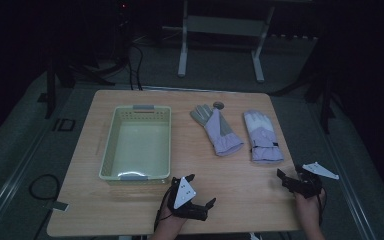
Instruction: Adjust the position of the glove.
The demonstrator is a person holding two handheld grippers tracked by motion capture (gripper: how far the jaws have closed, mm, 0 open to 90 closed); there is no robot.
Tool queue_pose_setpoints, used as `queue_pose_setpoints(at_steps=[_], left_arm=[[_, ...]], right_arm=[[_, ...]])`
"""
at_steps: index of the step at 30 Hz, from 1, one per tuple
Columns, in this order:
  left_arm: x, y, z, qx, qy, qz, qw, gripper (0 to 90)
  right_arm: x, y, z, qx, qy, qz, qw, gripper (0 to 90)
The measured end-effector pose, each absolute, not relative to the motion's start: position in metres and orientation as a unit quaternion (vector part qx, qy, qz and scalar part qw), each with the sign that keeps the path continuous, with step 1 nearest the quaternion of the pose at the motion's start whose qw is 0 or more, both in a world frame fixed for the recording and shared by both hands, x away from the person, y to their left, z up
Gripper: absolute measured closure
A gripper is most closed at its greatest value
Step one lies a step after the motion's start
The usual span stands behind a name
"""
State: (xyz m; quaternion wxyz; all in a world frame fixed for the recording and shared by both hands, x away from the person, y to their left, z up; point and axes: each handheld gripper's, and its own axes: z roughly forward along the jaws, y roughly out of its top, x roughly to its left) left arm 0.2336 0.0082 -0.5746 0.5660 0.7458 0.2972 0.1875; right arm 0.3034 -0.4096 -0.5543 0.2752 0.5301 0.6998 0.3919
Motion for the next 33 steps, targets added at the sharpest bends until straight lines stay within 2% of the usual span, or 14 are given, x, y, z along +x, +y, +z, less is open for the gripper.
queue_pose_setpoints(at_steps=[18,24,33], left_arm=[[0.237,0.010,-0.575,0.744,0.303,0.171,0.570,0.1],[0.237,0.009,-0.575,0.745,0.303,0.169,0.570,0.1],[0.237,0.009,-0.575,0.745,0.304,0.171,0.569,0.1]], right_arm=[[0.301,-0.391,-0.555,0.487,0.745,0.377,0.256,14.7],[0.301,-0.388,-0.548,0.489,0.736,0.412,0.221,14.7],[0.307,-0.375,-0.538,0.466,0.751,0.412,0.221,14.8]])
